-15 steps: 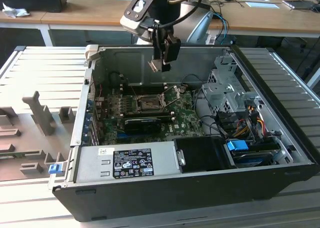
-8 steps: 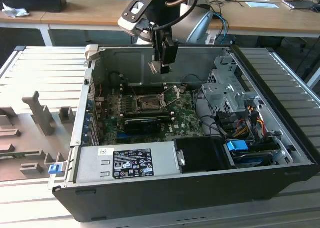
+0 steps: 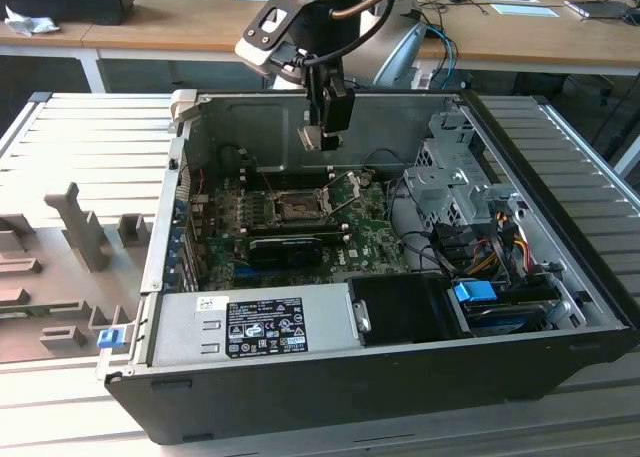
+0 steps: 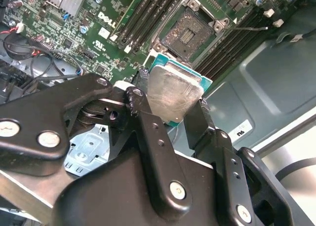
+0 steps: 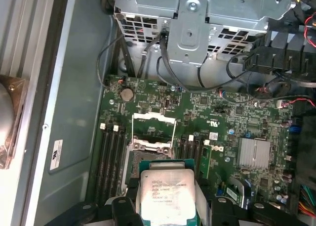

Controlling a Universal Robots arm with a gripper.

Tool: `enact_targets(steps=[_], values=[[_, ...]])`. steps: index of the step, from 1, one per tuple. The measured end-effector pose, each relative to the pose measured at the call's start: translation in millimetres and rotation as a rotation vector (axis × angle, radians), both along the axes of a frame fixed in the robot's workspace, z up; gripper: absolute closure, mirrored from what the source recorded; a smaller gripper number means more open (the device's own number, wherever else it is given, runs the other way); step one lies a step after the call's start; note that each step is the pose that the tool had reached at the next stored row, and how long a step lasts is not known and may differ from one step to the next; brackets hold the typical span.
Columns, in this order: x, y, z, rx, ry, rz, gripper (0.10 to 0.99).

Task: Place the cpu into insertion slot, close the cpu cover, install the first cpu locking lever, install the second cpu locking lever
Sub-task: 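Place the cpu into insertion slot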

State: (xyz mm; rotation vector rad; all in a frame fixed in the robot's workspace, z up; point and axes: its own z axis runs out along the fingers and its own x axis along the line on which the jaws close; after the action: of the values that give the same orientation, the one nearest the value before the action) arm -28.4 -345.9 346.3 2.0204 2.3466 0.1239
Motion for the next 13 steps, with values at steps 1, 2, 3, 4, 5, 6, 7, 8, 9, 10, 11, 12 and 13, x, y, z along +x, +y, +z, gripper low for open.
enact_targets(steps=[1,2,3,4,5,6,7,8,9,10,11,12,13], values=[[0.0,0.0,-0.7,0.000,0.0000,0.000,0.553],[0.0,0.0,-1.0,0.000,0.0000,0.000,0.553],[0.0,0.0,-1.3,0.000,0.0001,0.000,0.553],[0.0,0.0,-1.9,0.000,0.0000,0.000,0.553],[0.0,0.0,-2.1,0.000,0.0000,0.000,0.553],[0.0,0.0,-2.3,0.000,0.0000,0.000,0.553],[0.0,0.0,-2.6,0.000,0.0000,0.000,0.553],[0.0,0.0,-2.9,0.000,0.0000,0.000,0.553],[0.0,0.0,-3.3,0.000,0.0000,0.000,0.553],[0.0,0.0,-3.7,0.000,0.0000,0.000,0.553],[0.0,0.0,-3.9,0.000,0.0000,0.000,0.553],[0.0,0.0,-4.5,0.000,0.0000,0.000,0.553],[0.0,0.0,-5.1,0.000,0.0000,0.000,0.553]])
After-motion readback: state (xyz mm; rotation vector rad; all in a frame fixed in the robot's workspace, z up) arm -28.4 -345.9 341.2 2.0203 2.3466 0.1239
